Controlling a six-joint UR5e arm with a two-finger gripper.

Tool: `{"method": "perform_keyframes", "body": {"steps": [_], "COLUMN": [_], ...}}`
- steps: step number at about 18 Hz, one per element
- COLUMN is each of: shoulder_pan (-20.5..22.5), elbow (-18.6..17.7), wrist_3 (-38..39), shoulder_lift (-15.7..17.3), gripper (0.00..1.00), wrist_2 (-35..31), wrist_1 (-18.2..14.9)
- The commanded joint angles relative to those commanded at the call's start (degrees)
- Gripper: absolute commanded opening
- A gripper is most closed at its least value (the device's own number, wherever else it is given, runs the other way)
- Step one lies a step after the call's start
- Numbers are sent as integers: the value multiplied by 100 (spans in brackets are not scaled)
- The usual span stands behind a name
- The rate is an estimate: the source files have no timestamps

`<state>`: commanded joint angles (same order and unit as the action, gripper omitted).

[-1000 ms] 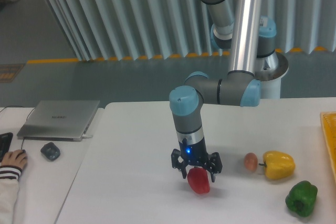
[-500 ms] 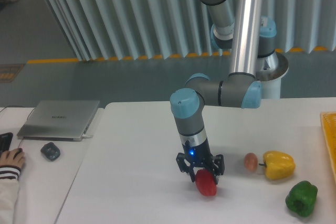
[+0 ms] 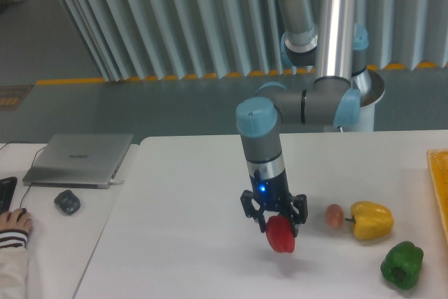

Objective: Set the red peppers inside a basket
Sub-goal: 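Lift the red pepper and carry it toward the yellow basket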

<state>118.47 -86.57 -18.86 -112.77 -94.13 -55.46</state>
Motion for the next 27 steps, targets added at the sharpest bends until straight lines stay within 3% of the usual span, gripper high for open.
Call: {"method": "perform_keyframes", "body": {"steps": [2,7,13,18,27], "shoulder_pan": [18,360,869,1476,2513], "elbow": [-35,-53,-62,-62,-35], "wrist_3": [-764,-2267,-2999,-4334,-6164], "shoulder_lift": [88,229,308,396,414], "gripper": [50,50,50,50,50], "wrist_2": [-26,0,0,70,158], "wrist_1": [-27,-649,-747,-1054,-994]}}
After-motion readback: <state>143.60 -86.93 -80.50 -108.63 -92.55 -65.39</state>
